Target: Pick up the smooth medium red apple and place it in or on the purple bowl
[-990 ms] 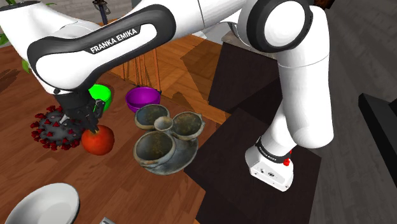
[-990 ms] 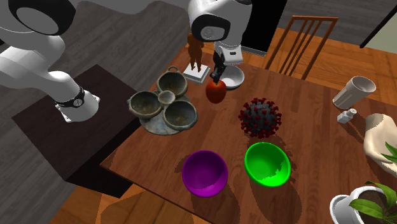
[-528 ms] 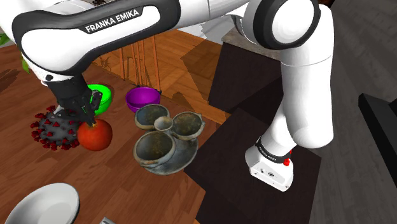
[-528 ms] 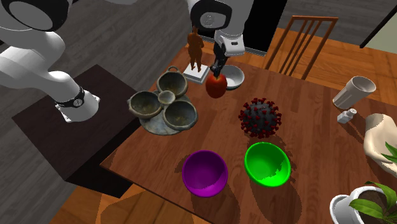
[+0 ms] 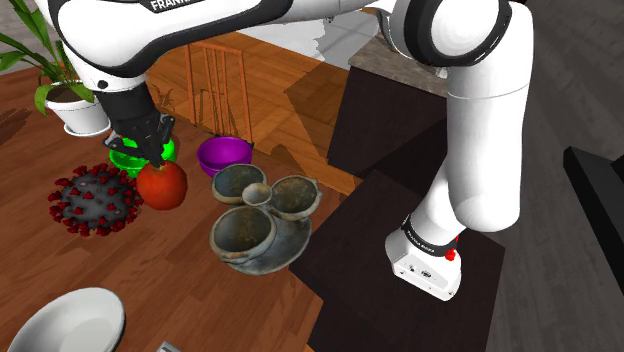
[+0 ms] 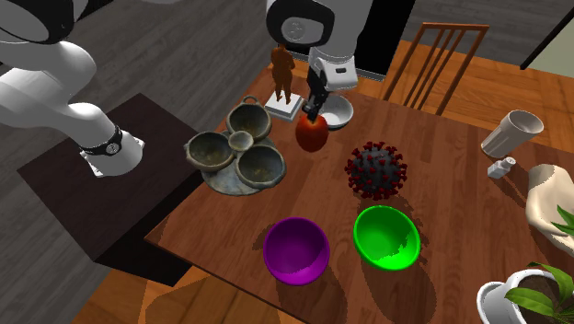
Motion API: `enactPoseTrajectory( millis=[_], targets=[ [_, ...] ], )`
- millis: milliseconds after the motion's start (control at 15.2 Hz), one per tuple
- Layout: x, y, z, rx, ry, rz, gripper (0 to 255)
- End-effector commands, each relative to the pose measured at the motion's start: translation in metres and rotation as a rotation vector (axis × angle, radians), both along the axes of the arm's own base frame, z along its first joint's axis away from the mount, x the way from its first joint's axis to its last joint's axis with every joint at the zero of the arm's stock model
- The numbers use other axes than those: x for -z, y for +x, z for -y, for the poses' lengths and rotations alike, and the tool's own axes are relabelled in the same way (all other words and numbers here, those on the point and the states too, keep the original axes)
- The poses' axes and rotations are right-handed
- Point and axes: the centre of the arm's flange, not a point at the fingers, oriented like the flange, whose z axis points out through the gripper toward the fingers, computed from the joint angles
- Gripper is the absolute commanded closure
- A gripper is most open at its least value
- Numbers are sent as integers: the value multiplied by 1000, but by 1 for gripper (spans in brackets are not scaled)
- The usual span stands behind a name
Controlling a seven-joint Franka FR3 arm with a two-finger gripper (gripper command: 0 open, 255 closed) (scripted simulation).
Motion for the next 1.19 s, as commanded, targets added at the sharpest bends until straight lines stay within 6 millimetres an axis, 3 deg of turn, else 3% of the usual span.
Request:
enactPoseTrajectory(
  millis=[0,1122],
  targets=[
    [-8,11,24,-1,0,0,255],
    [-61,112,218,-1,0,0,255]
  ],
)
